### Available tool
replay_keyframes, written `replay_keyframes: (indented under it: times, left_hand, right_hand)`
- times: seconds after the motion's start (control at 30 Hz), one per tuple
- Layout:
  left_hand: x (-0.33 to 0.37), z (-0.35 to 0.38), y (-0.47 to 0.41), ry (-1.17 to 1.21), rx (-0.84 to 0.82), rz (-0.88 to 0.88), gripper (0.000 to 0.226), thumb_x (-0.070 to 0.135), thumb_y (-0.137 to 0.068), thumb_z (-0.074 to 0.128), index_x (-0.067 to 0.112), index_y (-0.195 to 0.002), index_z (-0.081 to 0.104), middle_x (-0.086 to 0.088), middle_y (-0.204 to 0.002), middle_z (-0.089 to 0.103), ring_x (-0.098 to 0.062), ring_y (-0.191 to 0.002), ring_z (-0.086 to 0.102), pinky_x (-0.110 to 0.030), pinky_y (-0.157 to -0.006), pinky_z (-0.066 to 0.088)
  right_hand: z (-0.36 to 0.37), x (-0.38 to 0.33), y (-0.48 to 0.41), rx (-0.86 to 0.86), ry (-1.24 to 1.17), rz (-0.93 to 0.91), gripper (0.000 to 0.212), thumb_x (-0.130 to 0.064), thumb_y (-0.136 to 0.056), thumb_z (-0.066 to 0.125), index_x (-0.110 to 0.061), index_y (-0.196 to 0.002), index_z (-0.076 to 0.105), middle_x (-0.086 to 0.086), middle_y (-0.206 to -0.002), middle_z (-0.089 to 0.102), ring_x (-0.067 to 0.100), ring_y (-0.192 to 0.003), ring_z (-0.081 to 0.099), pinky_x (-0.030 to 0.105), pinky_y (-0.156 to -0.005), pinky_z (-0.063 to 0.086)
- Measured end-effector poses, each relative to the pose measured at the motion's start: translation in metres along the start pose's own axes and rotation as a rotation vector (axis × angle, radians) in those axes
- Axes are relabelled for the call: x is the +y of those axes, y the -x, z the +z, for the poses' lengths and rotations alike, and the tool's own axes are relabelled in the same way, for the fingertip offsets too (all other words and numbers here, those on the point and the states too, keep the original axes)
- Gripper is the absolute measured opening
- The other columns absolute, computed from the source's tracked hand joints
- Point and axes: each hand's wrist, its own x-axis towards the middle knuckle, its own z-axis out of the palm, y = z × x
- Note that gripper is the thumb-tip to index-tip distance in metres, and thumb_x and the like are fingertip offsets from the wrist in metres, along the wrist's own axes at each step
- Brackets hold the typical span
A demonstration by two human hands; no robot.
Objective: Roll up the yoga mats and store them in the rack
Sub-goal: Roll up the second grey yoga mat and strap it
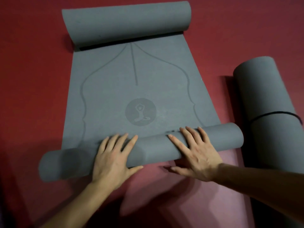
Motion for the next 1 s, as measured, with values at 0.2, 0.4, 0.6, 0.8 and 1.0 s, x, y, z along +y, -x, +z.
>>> replay_keyframes:
  times: [0.2,0.4,0.6,0.8,1.0]
  left_hand:
    - [0.013,-0.002,0.0,0.046,0.046,-0.052,0.081,0.076,-0.089,0.046,0.033,-0.157,0.038,-0.01,-0.16,0.041,-0.036,-0.146,0.038,-0.058,-0.121,0.023]
    - [-0.004,0.005,-0.044,0.008,0.079,-0.072,0.072,0.073,-0.093,0.038,0.029,-0.148,0.052,-0.009,-0.134,0.062,-0.033,-0.121,0.057,-0.053,-0.109,0.038]
    - [-0.014,-0.001,-0.071,0.001,-0.025,-0.095,0.076,0.075,-0.09,0.028,0.026,-0.14,0.059,-0.004,-0.12,0.068,-0.03,-0.109,0.063,-0.045,-0.098,0.045]
    - [-0.02,-0.001,-0.065,0.027,0.082,-0.022,0.071,0.069,-0.096,0.037,0.029,-0.154,0.043,-0.01,-0.158,0.042,-0.032,-0.15,0.032,-0.054,-0.123,0.02]
    - [-0.028,0.006,-0.083,-0.04,-0.016,-0.035,0.097,0.095,-0.077,0.031,0.042,-0.158,0.028,-0.006,-0.155,0.047,-0.033,-0.145,0.039,-0.059,-0.119,0.022]
  right_hand:
    - [-0.007,0.023,-0.051,-0.027,-0.02,0.019,0.087,-0.086,-0.089,0.032,-0.024,-0.148,0.052,0.011,-0.117,0.065,0.035,-0.099,0.063,0.045,-0.094,0.049]
    - [-0.013,0.031,-0.066,0.097,-0.019,0.044,0.077,-0.079,-0.094,0.035,-0.031,-0.154,0.043,0.021,-0.142,0.052,0.04,-0.124,0.053,0.056,-0.111,0.039]
    - [0.003,0.015,-0.053,0.125,-0.006,0.018,0.087,-0.076,-0.087,0.052,-0.03,-0.159,0.036,0.023,-0.148,0.048,0.043,-0.138,0.044,0.064,-0.119,0.025]
    - [-0.001,0.024,-0.082,0.116,-0.024,0.053,0.086,-0.084,-0.086,0.046,-0.03,-0.153,0.046,0.018,-0.136,0.058,0.038,-0.123,0.054,0.055,-0.112,0.035]
    - [-0.008,0.036,-0.11,0.123,-0.056,0.115,0.087,-0.085,-0.084,0.039,-0.028,-0.148,0.05,0.019,-0.138,0.056,0.039,-0.128,0.051,0.057,-0.117,0.03]
